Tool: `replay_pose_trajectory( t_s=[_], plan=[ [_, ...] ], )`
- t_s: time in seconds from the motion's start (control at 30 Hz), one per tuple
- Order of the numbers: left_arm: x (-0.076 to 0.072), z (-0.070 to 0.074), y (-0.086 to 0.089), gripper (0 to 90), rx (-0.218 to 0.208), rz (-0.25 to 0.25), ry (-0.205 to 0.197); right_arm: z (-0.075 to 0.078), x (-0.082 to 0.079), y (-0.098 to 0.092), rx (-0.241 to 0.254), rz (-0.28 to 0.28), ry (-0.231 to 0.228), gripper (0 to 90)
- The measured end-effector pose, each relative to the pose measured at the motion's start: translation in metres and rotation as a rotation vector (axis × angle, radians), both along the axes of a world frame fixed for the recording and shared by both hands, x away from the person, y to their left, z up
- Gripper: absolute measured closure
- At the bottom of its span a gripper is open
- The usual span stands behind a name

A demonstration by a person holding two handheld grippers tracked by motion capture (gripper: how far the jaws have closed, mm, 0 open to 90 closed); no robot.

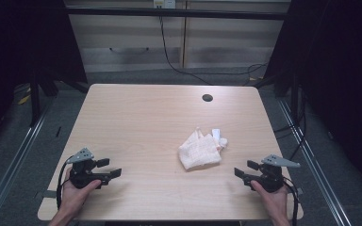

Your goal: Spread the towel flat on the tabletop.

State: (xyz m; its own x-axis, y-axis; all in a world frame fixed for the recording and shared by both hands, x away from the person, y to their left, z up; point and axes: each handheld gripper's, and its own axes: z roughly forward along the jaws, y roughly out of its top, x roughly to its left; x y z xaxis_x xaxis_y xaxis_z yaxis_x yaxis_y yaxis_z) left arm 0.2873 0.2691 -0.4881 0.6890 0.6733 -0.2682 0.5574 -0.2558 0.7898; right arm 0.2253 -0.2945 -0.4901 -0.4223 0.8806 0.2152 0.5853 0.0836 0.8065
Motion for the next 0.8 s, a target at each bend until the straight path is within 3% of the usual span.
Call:
replay_pose_trajectory(
  t_s=[0.13,0.33,0.47,0.5,0.6,0.8],
  plan=[
    [0.0,0.0,-0.001,24.1,0.0,0.004,0.003,0.001,0.0,0.003,-0.002,0.02,0.001,30.2],
    [0.002,-0.003,-0.004,24.3,0.0,-0.023,0.013,0.003,0.001,0.013,-0.033,0.099,0.039,34.5],
    [0.0,-0.002,-0.004,24.1,-0.013,-0.034,0.018,0.011,0.004,0.019,-0.049,0.127,0.036,37.4],
    [0.0,-0.001,-0.004,24.1,0.002,-0.034,0.022,0.012,0.004,0.02,-0.05,0.132,0.032,37.5],
    [-0.001,-0.002,-0.005,24.2,0.023,-0.039,0.02,0.017,0.011,0.026,-0.058,0.168,0.059,33.6],
    [0.001,-0.002,-0.007,24.5,0.009,-0.032,0.04,0.029,0.04,0.039,-0.065,0.211,0.038,36.7]
  ],
)
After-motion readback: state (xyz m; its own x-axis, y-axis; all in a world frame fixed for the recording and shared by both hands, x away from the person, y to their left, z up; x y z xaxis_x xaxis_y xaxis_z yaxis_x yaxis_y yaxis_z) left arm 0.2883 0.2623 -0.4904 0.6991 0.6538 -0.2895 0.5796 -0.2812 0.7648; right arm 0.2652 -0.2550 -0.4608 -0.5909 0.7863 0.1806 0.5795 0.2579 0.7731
